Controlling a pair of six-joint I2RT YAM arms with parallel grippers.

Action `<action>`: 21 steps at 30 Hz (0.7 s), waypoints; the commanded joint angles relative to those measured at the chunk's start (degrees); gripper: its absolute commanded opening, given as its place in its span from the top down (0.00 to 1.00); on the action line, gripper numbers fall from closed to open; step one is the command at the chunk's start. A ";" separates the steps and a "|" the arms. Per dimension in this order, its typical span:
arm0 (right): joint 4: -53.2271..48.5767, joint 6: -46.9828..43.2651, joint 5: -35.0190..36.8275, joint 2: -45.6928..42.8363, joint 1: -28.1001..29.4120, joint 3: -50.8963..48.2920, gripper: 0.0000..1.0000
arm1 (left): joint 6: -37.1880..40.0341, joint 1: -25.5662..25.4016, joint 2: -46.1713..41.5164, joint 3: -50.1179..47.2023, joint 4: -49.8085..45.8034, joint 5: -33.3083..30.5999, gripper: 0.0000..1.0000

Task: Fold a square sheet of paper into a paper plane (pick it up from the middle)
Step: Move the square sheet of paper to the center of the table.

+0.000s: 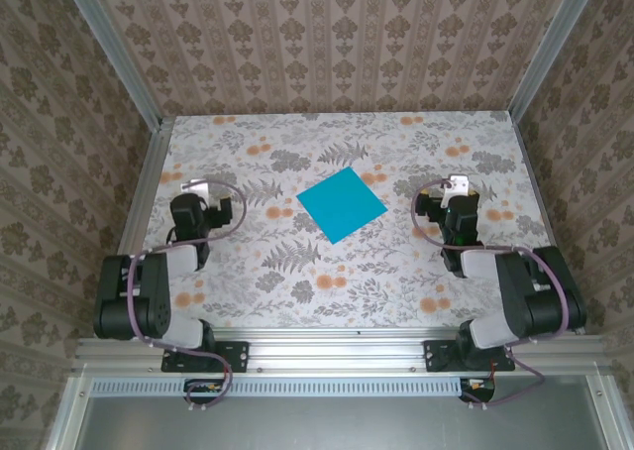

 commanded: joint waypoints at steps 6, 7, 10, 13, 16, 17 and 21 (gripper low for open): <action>-44.80 16.71 -1.08 -8.74 5.24 22.40 0.00 | -14.93 -0.65 -10.37 13.31 -26.89 2.37 0.00; -47.29 18.49 -3.66 -7.60 5.64 24.77 0.00 | -17.59 -0.67 -10.44 15.11 -30.09 3.37 0.00; -51.49 24.19 -7.32 -2.95 8.54 30.13 0.00 | -22.21 -1.08 -9.10 21.13 -39.52 6.56 0.00; -56.16 26.26 -10.31 4.46 13.09 36.66 0.00 | -25.38 -1.93 -7.96 23.51 -43.47 10.53 0.00; -61.97 25.76 -9.83 12.62 18.19 44.41 0.00 | -28.24 -3.53 -8.23 23.95 -45.03 11.54 0.00; -63.96 25.72 -9.67 15.61 19.68 47.13 0.01 | -29.00 -4.06 -8.28 24.08 -45.80 11.72 0.00; -70.99 24.99 -6.13 25.87 24.41 56.94 0.04 | -30.50 -5.81 -8.48 23.89 -48.52 11.07 0.00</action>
